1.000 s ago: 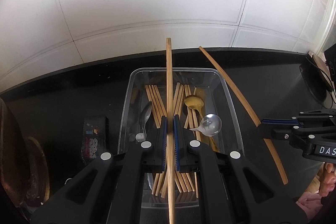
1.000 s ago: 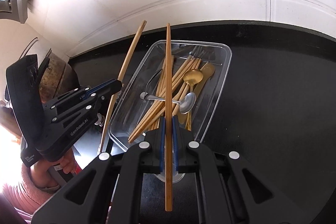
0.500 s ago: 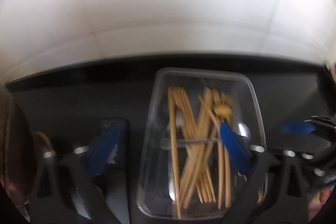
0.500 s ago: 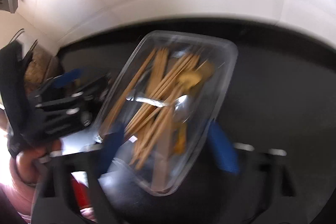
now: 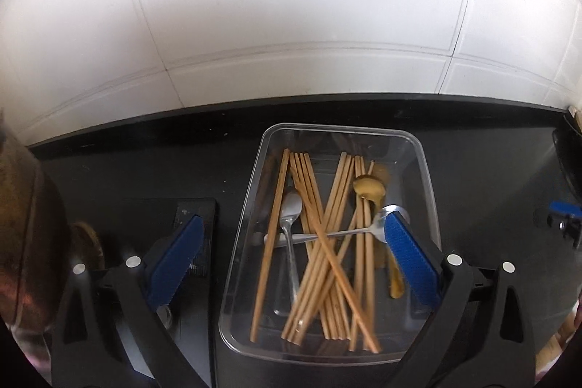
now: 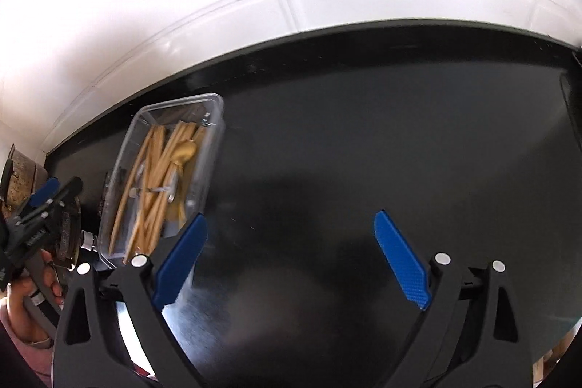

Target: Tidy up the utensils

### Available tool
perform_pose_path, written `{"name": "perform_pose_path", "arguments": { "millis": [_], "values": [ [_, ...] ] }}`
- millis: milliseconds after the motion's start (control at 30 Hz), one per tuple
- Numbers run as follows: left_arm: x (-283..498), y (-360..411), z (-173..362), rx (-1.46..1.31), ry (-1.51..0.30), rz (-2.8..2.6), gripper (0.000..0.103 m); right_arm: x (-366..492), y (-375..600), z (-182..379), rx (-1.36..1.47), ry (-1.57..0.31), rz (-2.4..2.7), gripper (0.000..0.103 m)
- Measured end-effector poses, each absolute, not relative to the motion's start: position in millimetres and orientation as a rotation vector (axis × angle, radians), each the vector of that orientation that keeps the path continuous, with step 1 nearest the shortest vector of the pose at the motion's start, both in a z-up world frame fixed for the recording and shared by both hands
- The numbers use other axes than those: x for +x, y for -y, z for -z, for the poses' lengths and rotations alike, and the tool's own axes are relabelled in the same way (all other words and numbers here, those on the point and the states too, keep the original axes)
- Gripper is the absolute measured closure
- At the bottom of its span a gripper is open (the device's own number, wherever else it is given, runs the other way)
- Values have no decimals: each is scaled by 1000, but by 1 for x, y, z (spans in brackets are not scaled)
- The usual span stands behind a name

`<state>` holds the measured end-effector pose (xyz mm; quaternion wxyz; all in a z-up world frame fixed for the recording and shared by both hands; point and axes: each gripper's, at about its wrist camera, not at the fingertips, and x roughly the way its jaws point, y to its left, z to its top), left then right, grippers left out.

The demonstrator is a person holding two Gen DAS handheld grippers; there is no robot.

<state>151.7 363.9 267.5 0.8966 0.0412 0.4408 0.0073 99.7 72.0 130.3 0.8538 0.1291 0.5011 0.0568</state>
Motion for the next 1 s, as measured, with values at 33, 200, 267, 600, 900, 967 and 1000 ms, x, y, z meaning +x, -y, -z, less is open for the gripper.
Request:
{"name": "perform_pose_path", "arguments": {
  "millis": [33,200,267,600,900,967,1000],
  "values": [
    [148,-358,-270,81,-918,-32,6,99,-70,-131,275,-1058,-118,12],
    [136,-331,-268,20,-971,-44,6,82,-54,-131,216,-1052,-144,12],
    [132,-312,-269,-12,-993,-29,6,77,-43,-134,182,-1045,-152,12],
    [105,-201,-272,-4,-1005,-32,6,53,49,-133,80,-1029,-134,9],
    [83,-98,-267,20,-994,-16,6,34,143,-123,39,-1048,-121,8],
    [78,-76,-262,2,-993,-17,6,32,161,-123,34,-1048,-123,8],
    [77,-70,-261,-6,-995,-16,6,31,167,-124,33,-1044,-122,8]
  ]
}}
